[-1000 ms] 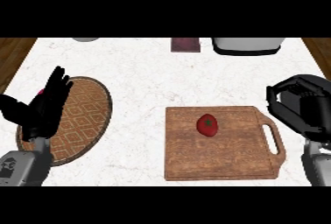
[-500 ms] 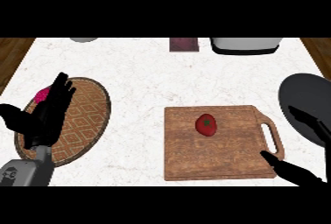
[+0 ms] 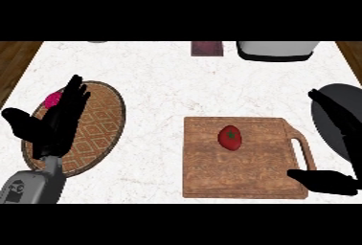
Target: Pick the tomato from the cutting board and place it in the pan
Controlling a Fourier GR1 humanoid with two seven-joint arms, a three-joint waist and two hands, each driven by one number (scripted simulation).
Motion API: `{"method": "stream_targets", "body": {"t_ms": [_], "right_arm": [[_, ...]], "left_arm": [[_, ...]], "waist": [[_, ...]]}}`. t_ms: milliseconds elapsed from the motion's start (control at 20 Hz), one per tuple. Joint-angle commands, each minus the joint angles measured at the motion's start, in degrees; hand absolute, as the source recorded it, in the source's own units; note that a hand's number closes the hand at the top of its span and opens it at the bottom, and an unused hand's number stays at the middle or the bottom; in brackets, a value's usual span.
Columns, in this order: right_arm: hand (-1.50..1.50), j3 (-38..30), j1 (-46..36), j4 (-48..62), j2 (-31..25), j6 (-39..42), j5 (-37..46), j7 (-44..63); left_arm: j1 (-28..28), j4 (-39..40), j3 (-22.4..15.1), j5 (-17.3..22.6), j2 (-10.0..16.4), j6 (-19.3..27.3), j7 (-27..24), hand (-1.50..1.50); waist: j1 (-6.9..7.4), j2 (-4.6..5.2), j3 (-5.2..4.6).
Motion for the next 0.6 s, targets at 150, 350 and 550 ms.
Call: {"method": "stream_targets", "body": {"t_ms": [150,350,550], "right_arm": [[-1.5,6.96,-14.35,8.34,0.42,13.08,2.18,11.95],[-1.5,9.91,-16.82,12.96,0.75,23.91,-3.7,17.72],[-1.5,14.17,-20.04,9.94,5.32,31.49,-6.14,28.65]], "left_arm": [[-1.16,1.77,0.95,-0.06,0.15,-2.12,-0.99,0.0],[-2.07,0.35,0.94,0.13,0.1,-0.91,2.32,0.0],[0.17,2.35,2.13,0.15,-0.14,-2.6,-1.78,0.0]], "waist": [[0.2,0.15,0.06],[0.55,0.22,0.04],[-0.37,-0.08,0.03]]}}
